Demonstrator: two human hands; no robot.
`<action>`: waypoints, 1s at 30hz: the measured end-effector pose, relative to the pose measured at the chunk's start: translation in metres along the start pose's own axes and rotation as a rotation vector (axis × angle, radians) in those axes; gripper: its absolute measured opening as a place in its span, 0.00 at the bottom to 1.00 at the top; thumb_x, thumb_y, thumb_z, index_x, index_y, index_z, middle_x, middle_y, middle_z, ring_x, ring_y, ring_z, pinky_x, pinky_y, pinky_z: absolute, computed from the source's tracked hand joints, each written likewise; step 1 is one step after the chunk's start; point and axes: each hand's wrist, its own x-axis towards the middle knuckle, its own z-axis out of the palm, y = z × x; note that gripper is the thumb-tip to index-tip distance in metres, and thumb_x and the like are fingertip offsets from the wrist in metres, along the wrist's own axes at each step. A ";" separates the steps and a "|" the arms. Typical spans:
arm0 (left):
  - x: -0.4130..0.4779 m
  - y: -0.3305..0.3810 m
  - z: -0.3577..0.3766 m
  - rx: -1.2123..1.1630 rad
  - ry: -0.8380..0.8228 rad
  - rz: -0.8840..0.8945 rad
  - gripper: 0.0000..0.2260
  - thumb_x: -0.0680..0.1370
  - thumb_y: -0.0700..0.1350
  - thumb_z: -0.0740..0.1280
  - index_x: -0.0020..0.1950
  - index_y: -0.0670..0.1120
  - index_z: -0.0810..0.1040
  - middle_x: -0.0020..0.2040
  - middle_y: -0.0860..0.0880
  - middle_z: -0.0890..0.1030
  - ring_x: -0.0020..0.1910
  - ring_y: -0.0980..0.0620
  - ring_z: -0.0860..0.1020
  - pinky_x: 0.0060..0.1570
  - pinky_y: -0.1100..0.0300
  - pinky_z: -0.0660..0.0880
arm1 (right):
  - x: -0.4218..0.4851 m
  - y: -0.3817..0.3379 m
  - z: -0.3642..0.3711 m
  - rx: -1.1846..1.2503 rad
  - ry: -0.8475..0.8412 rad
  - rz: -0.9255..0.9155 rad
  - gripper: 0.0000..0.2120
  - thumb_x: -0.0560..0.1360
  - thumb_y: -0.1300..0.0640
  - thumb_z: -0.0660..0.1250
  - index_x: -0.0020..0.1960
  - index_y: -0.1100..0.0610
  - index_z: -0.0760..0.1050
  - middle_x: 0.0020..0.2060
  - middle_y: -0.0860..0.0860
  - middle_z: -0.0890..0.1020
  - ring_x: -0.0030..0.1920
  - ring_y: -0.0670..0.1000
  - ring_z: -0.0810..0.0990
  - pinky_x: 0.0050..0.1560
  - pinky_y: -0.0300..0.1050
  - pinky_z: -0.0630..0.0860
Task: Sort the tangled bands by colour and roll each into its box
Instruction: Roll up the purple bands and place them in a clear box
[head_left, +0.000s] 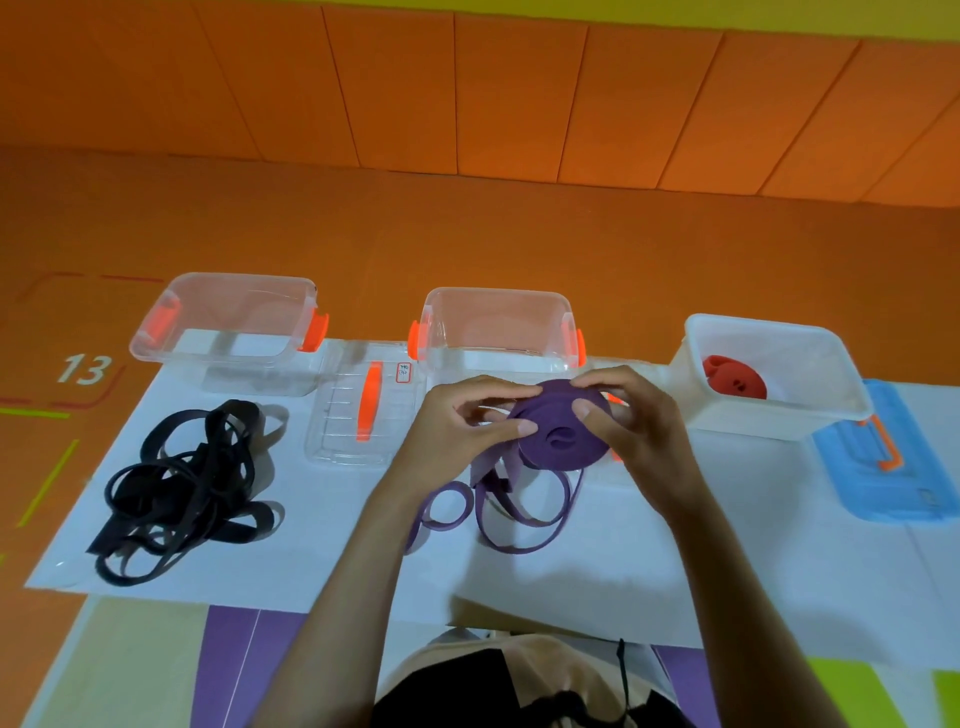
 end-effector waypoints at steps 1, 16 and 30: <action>0.000 -0.001 0.001 -0.008 0.011 -0.005 0.15 0.73 0.39 0.81 0.58 0.52 0.88 0.53 0.50 0.88 0.54 0.54 0.85 0.55 0.64 0.80 | 0.000 0.000 0.001 -0.004 -0.021 0.000 0.13 0.74 0.59 0.76 0.57 0.49 0.81 0.54 0.50 0.85 0.55 0.58 0.86 0.45 0.57 0.86; 0.037 -0.084 -0.011 0.163 0.015 -0.193 0.08 0.86 0.45 0.65 0.62 0.51 0.83 0.60 0.51 0.86 0.64 0.50 0.82 0.67 0.47 0.77 | -0.018 0.012 -0.016 -0.100 0.096 0.087 0.11 0.70 0.52 0.79 0.51 0.45 0.82 0.48 0.42 0.86 0.51 0.49 0.87 0.41 0.38 0.83; 0.090 -0.161 -0.010 1.583 -1.168 0.002 0.20 0.82 0.36 0.62 0.70 0.53 0.78 0.67 0.51 0.79 0.71 0.48 0.71 0.75 0.44 0.63 | -0.039 0.016 -0.051 -0.112 -0.033 0.272 0.14 0.67 0.39 0.81 0.49 0.40 0.82 0.49 0.47 0.87 0.52 0.54 0.87 0.44 0.47 0.85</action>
